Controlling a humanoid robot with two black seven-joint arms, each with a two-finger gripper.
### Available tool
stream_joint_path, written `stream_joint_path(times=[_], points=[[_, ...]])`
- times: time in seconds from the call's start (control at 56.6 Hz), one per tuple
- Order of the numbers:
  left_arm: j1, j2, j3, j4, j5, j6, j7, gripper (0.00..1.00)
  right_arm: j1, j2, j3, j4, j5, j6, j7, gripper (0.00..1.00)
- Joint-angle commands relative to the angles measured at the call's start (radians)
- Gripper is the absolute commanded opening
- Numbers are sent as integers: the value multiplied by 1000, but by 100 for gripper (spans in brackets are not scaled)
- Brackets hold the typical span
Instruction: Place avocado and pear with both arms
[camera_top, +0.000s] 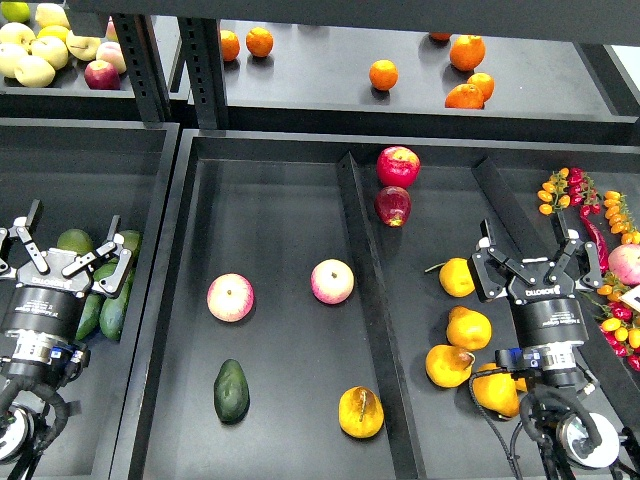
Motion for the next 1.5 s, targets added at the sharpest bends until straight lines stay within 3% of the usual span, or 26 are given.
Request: stream_joint_path(times=[0.0,0.106,0.813,1.043,1.113,1.308,1.485], points=[[1,0,-11,2,0,0,2,100,0,0,4,0,0,7,0,100],[-1,0,-6,-1,1,0,28,100,0,0,6,0,0,7,0,100],[2,0,-13,-10,1,0,30,100,0,0,2,-2,8,2,-6,100],[2,0,-13,-12,-5,0,48,100,0,0,4,-2,8,1,-8,100],[2,0,-14,-15,-5,0,88,100,0,0,4,-2,10,-2,-9,100],[-14,0,-22,-12,-5,0,321,99,6,0,6,-6,23,-27,-14,100],[-51,0,-14,-7,-5,0,451,97,29,0,27,-17,34,-67,-15,100]])
